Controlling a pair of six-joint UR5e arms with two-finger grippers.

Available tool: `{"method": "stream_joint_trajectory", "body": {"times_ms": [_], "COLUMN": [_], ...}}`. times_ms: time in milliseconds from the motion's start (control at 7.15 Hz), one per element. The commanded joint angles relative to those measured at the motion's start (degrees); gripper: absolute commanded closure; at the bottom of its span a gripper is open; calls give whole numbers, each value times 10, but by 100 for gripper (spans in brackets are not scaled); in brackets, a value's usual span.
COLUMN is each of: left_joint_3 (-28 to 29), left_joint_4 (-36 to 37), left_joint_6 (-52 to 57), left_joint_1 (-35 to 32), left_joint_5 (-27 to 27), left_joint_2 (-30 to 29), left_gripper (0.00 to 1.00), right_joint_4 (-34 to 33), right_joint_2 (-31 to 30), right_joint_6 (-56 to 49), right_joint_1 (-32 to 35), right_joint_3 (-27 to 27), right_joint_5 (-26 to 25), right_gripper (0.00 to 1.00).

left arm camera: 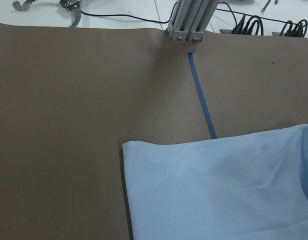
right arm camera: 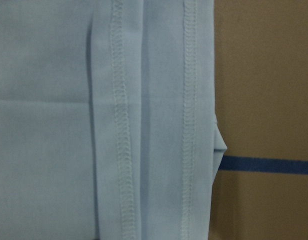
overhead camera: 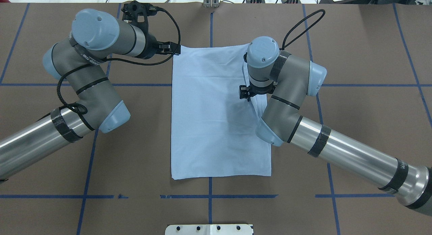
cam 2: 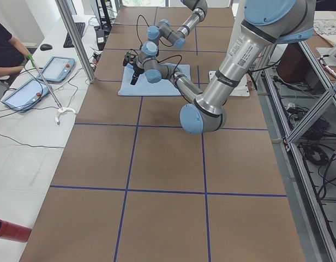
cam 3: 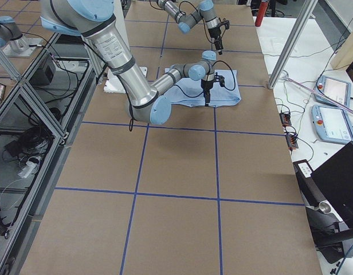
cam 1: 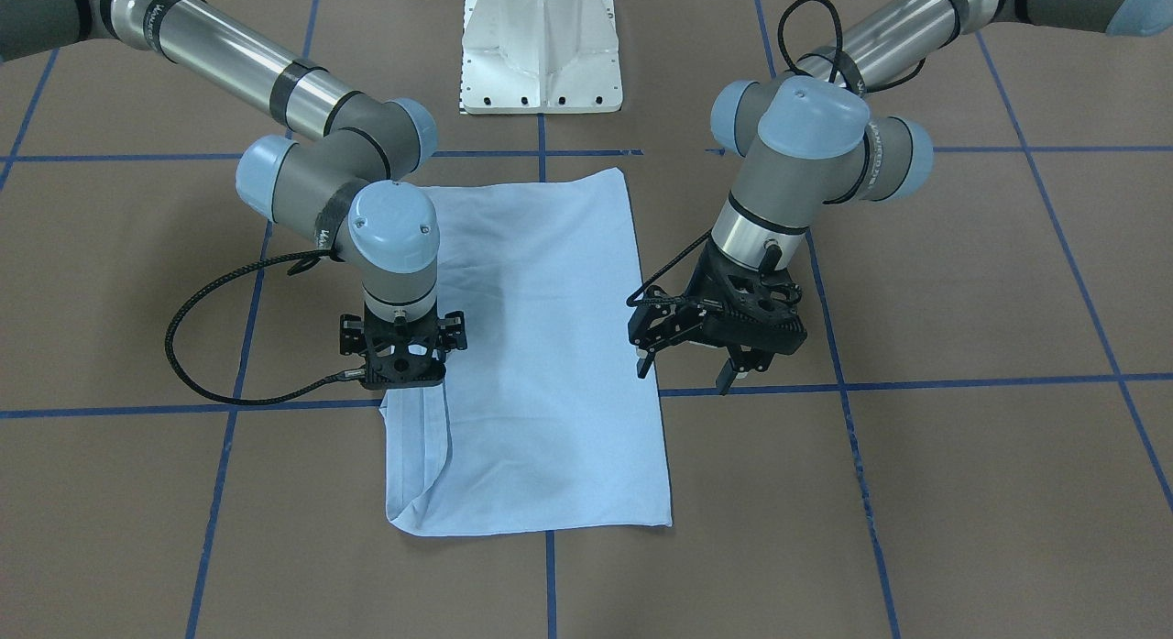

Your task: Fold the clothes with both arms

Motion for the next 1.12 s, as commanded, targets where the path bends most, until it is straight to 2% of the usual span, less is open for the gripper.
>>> {"method": "stream_joint_trajectory", "body": {"times_ms": [0, 140, 979], "left_joint_3": [0, 0, 4], "left_joint_4": [0, 0, -2], "left_joint_6": [0, 0, -5], "left_joint_1": [1, 0, 1], "left_joint_5": [0, 0, 1], "left_joint_2": [-1, -1, -3], "left_gripper": [0, 0, 0], "right_joint_4": [-1, 0, 1], "right_joint_2": [0, 0, -15], "right_joint_6": [0, 0, -38], "right_joint_1": [9, 22, 41], "right_joint_3": [-1, 0, -15], "right_joint_5": [13, 37, 31], "right_gripper": [0, 0, 0]}}
